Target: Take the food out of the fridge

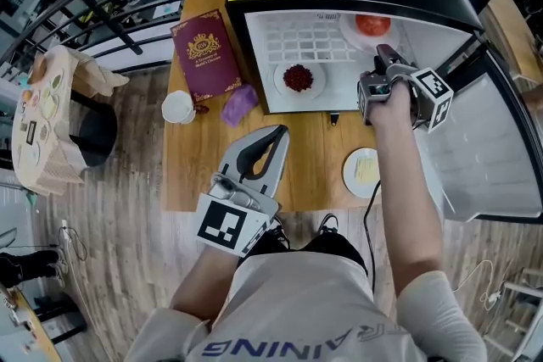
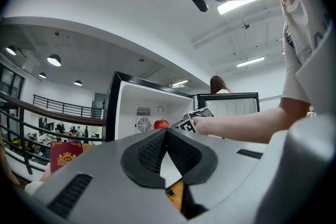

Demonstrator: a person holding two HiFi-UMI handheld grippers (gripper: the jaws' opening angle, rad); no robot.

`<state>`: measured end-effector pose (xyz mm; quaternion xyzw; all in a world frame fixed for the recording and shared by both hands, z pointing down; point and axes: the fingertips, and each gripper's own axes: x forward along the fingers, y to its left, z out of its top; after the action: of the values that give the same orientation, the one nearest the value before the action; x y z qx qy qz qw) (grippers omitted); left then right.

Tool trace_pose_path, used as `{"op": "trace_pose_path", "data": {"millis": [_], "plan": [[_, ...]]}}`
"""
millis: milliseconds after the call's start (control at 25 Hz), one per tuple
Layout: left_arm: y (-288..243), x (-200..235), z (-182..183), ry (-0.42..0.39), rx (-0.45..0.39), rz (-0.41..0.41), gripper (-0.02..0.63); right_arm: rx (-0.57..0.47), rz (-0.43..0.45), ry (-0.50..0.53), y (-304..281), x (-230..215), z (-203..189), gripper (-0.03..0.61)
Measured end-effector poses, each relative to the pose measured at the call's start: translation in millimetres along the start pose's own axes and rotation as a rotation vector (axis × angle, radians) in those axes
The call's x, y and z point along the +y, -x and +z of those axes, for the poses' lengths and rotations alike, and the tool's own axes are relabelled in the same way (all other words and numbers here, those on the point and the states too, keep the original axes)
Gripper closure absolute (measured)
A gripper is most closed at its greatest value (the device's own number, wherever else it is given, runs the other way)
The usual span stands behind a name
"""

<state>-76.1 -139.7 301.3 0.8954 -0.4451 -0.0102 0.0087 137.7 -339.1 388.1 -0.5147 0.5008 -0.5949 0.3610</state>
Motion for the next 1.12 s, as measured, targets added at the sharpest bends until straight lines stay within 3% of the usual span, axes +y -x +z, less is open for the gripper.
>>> {"op": "trace_pose_path", "data": {"millis": [360, 440, 1120], "plan": [[3, 1, 1, 0.012, -0.008, 0.005, 0.606, -0.035, -0.058, -0.005, -4, -3, 5, 0.465], [3, 2, 1, 0.011, -0.008, 0.005, 0.606, -0.030, -0.078, -0.008, -5, -9, 5, 0.536], [6, -5, -2, 0.017, 0.002, -0.003, 0.606, 0.018, -0.023, 0.023, 31, -22, -8, 0.546]]}}
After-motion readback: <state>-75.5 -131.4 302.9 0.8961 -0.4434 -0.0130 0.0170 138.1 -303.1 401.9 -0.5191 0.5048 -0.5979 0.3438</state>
